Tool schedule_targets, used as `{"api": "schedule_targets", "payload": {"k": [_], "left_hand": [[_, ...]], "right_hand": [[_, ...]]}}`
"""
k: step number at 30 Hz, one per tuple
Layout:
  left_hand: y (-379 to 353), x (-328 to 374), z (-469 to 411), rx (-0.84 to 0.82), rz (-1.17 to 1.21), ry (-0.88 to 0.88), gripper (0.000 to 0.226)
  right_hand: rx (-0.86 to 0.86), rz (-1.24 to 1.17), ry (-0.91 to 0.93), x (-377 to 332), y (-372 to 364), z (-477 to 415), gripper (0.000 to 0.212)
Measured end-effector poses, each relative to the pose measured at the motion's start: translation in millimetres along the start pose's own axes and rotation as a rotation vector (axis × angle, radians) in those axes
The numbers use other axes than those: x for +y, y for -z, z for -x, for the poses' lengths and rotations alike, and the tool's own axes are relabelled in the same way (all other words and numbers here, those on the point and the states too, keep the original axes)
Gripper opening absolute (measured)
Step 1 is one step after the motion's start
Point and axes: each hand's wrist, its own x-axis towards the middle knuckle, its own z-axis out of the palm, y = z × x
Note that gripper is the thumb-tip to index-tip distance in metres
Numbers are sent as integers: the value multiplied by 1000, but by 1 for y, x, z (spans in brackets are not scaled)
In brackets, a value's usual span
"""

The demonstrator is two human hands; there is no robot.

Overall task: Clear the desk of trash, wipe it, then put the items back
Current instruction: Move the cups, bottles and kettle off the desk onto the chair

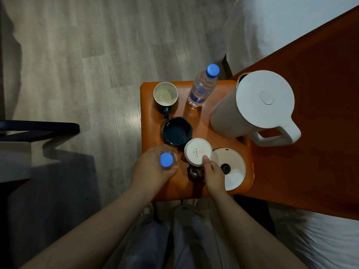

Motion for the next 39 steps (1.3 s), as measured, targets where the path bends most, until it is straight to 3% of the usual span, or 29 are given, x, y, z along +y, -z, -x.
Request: {"api": "schedule_targets", "payload": {"k": [10, 15, 21, 25, 31, 39], "left_hand": [[1, 8, 1, 0, -43, 45, 49], [6, 18, 4, -21, -59, 92, 71], [15, 33, 13, -58, -50, 118, 73], [26, 46, 23, -36, -58, 151, 65], [58, 61, 55, -24, -322, 91, 41], [121, 82, 121, -143, -344, 174, 45]], "right_hand": [[36, 95, 45, -9, 9, 15, 29], [59, 327, 107, -15, 25, 31, 44], [12, 555, 269, -29, 49, 53, 49], [-26, 641, 339, -47, 63, 67, 47], [-124, 897, 553, -92, 92, 95, 38], [-190, 1062, 722, -169, 121, 155, 43]]}}
